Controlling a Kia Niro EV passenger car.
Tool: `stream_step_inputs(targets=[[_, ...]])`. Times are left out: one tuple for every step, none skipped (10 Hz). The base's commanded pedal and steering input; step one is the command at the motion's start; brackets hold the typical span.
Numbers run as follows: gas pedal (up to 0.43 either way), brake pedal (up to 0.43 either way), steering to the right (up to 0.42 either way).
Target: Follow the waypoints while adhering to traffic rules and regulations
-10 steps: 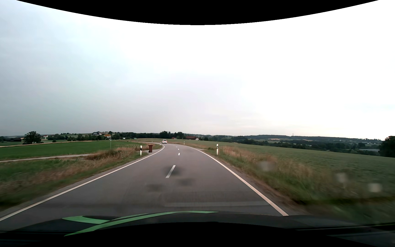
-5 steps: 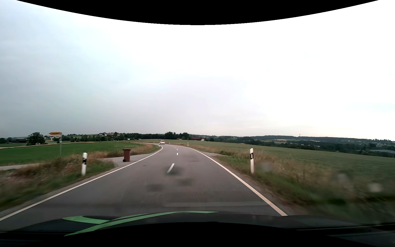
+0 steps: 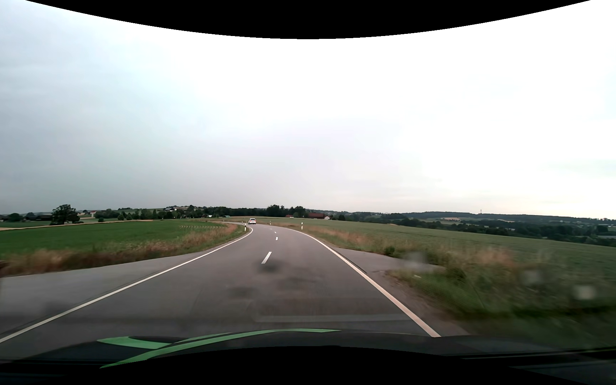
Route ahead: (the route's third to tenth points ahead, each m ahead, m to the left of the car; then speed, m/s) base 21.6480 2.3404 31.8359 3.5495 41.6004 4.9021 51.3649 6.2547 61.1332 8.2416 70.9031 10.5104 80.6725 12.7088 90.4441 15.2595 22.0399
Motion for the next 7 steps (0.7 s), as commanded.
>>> stream_step_inputs(targets=[[0.11,0.0,-0.02],[0.11,0.0,-0.02],[0.11,0.0,-0.02],[0.11,0.0,-0.02],[0.11,0.0,-0.02],[0.11,0.0,-0.021],[0.11,0.0,-0.023]])
